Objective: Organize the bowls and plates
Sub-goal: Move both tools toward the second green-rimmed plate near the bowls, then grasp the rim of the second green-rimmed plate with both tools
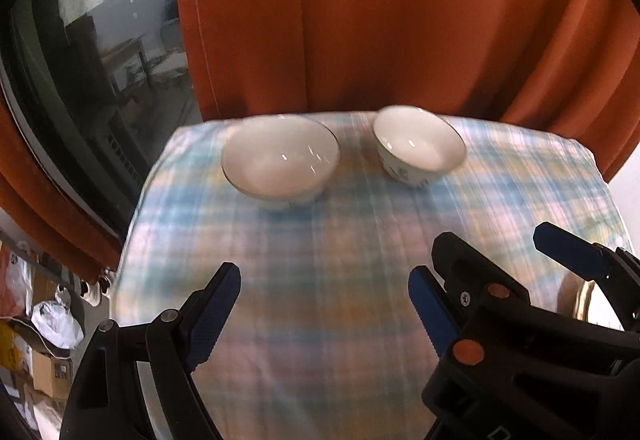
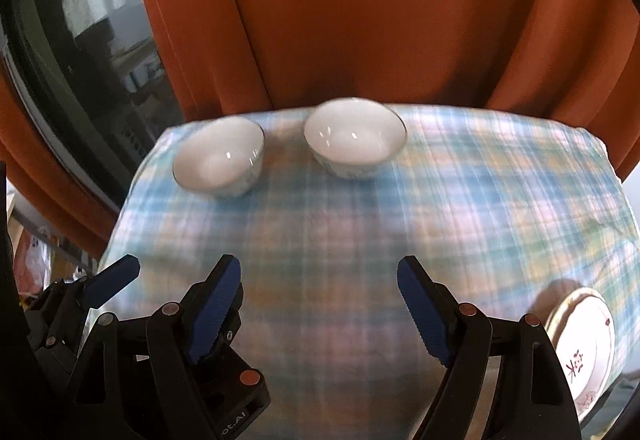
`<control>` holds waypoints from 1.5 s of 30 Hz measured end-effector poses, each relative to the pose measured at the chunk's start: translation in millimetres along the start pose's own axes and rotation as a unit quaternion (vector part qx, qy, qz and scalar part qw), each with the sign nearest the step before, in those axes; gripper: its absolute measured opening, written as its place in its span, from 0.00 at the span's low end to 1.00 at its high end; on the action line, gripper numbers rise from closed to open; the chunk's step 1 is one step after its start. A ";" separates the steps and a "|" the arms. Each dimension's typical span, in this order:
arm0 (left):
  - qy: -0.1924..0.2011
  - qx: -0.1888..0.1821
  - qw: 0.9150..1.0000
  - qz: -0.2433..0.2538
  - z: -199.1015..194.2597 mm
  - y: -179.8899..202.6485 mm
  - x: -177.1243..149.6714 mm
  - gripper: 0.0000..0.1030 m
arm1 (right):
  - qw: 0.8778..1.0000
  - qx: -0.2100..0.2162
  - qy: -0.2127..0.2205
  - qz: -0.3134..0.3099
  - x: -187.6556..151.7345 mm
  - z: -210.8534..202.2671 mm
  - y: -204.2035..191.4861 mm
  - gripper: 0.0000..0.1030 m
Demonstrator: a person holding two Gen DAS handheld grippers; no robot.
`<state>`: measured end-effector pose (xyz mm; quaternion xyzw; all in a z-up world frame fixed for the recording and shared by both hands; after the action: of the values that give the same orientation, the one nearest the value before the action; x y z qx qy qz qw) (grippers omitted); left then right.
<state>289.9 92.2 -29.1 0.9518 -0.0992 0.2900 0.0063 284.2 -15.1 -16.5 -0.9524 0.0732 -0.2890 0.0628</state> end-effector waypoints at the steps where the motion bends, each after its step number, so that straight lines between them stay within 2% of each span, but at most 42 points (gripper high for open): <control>1: 0.001 0.001 1.000 -0.001 1.1 -3.4 4.4 0.85 | 1.000 0.001 0.002 0.001 5.1 2.4 -4.8 0.81; 4: 0.013 0.001 1.000 -0.008 4.0 -16.0 18.6 0.85 | 1.000 0.006 0.008 0.002 20.5 8.8 -16.4 0.81; 8: 0.022 0.011 1.000 -0.017 10.7 -31.0 37.7 0.85 | 0.999 0.040 0.025 -0.004 41.8 15.6 -31.5 0.81; 13: 0.018 0.037 0.999 -0.034 33.2 -55.5 53.5 0.85 | 0.999 0.041 0.027 -0.013 63.3 40.0 -48.6 0.81; 18: 0.010 0.047 0.998 -0.037 63.0 -74.0 66.6 0.84 | 0.999 0.041 0.017 -0.013 81.9 75.2 -64.6 0.81; 23: -0.004 0.047 0.997 -0.059 90.3 -91.4 71.1 0.72 | 0.998 0.054 0.006 -0.012 91.0 104.4 -74.0 0.81; 28: -0.005 0.063 0.996 -0.066 108.0 -102.1 78.1 0.67 | 0.998 0.068 0.000 -0.008 97.4 129.2 -84.0 0.79; 30: -0.005 0.070 0.996 -0.063 114.3 -104.5 78.4 0.63 | 0.998 0.068 -0.001 -0.007 98.8 135.7 -88.0 0.69; 32: -0.012 0.064 0.996 -0.065 122.6 -105.3 76.8 0.54 | 0.998 0.055 -0.004 -0.016 98.9 144.5 -91.9 0.63; 41: -0.045 0.051 0.996 -0.056 154.6 -98.7 67.8 0.24 | 0.998 0.040 -0.040 -0.016 91.8 177.8 -87.6 0.44; 45: -0.045 0.055 0.996 -0.047 154.9 -96.6 65.5 0.24 | 0.998 0.032 -0.046 -0.013 89.1 184.3 -83.8 0.33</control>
<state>447.0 164.0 -117.2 0.9664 -0.0380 0.2515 -0.0369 469.3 65.8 -106.8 -0.9630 0.0483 -0.2483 0.0932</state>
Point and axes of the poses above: each gripper's, at about its wrist camera, not at the fingertips, and z roughly the way its jaws point, y to its right, x to its top, the point moved 6 cm from there along z, roughly the way its jaws point, and after that the axes turned 7 degrees about z, right-handed, at the moved point
